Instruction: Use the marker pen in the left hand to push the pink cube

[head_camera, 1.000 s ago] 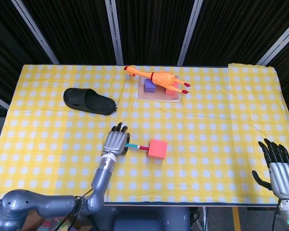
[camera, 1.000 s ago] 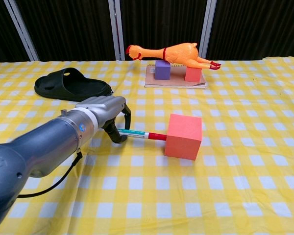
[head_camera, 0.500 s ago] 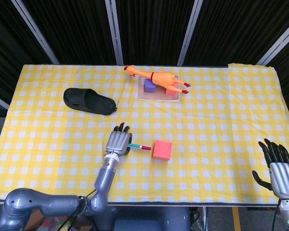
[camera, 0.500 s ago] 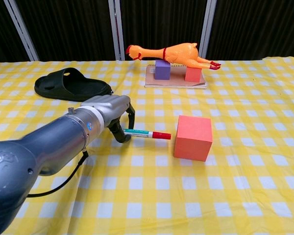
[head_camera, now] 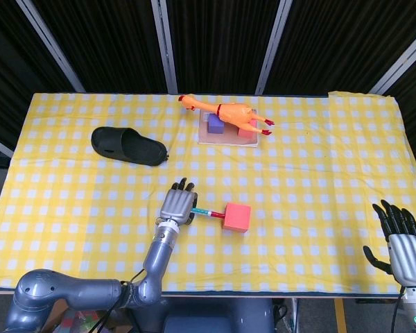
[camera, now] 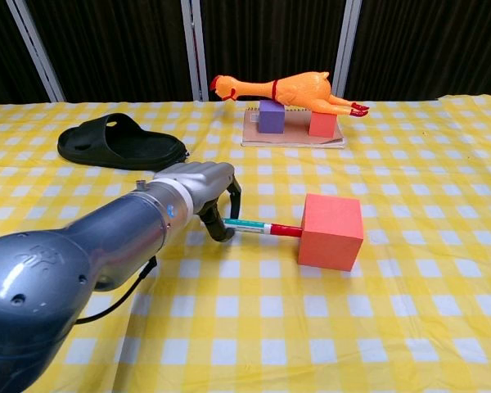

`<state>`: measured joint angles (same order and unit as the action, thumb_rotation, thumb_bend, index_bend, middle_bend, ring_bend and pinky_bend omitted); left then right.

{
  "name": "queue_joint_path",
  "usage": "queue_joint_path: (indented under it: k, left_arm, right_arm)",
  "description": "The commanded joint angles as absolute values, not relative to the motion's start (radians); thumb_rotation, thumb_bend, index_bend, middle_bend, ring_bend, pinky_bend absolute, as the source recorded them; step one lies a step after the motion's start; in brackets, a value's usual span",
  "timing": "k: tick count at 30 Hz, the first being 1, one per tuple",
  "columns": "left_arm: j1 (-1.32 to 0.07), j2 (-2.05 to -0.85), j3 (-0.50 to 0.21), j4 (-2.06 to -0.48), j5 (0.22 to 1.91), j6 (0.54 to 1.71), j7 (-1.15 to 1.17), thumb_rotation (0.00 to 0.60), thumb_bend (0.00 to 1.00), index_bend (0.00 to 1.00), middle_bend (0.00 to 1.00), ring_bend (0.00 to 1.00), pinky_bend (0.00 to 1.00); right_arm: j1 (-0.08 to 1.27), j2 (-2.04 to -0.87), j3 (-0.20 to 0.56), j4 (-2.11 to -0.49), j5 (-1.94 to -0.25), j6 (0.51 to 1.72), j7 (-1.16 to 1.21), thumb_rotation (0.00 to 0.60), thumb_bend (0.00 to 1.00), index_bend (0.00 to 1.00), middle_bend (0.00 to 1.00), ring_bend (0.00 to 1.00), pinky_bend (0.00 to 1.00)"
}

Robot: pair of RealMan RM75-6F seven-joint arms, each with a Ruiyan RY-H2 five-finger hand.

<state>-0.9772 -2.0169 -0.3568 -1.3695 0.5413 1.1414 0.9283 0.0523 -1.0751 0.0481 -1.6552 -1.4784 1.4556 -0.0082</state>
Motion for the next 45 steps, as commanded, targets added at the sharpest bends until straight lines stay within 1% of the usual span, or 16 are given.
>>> queue_joint_path:
  k: [1, 7, 15, 20, 24, 30, 34, 39, 45]
  left_arm:
    - [-1.003, -2.038, -0.373, -1.355, 0.543, 1.133, 0.933, 0.6, 0.54, 0.57, 0.15, 0.03, 0.14]
    - [-1.065, -2.087, -0.404, -1.315, 0.536, 1.119, 0.959, 0.6, 0.54, 0.57, 0.15, 0.03, 0.14]
    - [-1.112, -2.152, -0.431, -1.275, 0.497, 1.12, 0.977, 0.6, 0.54, 0.57, 0.15, 0.03, 0.14]
    - [-1.114, -2.143, -0.432, -1.286, 0.508, 1.136, 0.979, 0.6, 0.54, 0.57, 0.15, 0.03, 0.14]
    - [-1.095, -2.105, -0.428, -1.325, 0.513, 1.158, 0.979, 0.6, 0.54, 0.57, 0.15, 0.03, 0.14]
    - [-1.031, -1.992, -0.39, -1.44, 0.515, 1.201, 0.993, 0.6, 0.54, 0.57, 0.15, 0.03, 0.14]
    - [-0.97, -1.881, -0.345, -1.535, 0.534, 1.225, 0.984, 0.6, 0.54, 0.57, 0.15, 0.03, 0.14]
    - [-0.883, -1.715, -0.27, -1.633, 0.572, 1.221, 0.943, 0.6, 0.54, 0.57, 0.15, 0.03, 0.14]
    - [-0.785, -1.554, -0.182, -1.691, 0.643, 1.204, 0.85, 0.6, 0.53, 0.56, 0.15, 0.03, 0.14]
  right_arm:
    - [0.053, -1.074, 0.048, -1.656, -1.478, 1.454, -0.006, 0.6, 0.38, 0.0, 0.0, 0.0, 0.0]
    - [0.053, -1.074, 0.048, -1.654, -1.479, 1.456, -0.008, 0.6, 0.38, 0.0, 0.0, 0.0, 0.0]
    - [0.052, -1.073, 0.05, -1.65, -1.477, 1.458, -0.005, 0.6, 0.38, 0.0, 0.0, 0.0, 0.0]
    - [0.05, -1.071, 0.049, -1.65, -1.479, 1.46, -0.004, 0.6, 0.38, 0.0, 0.0, 0.0, 0.0]
    - [0.049, -1.07, 0.049, -1.65, -1.478, 1.462, -0.003, 0.6, 0.38, 0.0, 0.0, 0.0, 0.0]
    - [0.047, -1.07, 0.049, -1.652, -1.476, 1.464, -0.008, 0.6, 0.38, 0.0, 0.0, 0.0, 0.0]
    - [0.047, -1.072, 0.05, -1.651, -1.476, 1.464, -0.012, 0.6, 0.38, 0.0, 0.0, 0.0, 0.0]
    - [0.047, -1.074, 0.05, -1.653, -1.476, 1.464, -0.017, 0.6, 0.38, 0.0, 0.0, 0.0, 0.0]
    - [0.049, -1.075, 0.05, -1.655, -1.474, 1.46, -0.023, 0.6, 0.38, 0.0, 0.0, 0.0, 0.0]
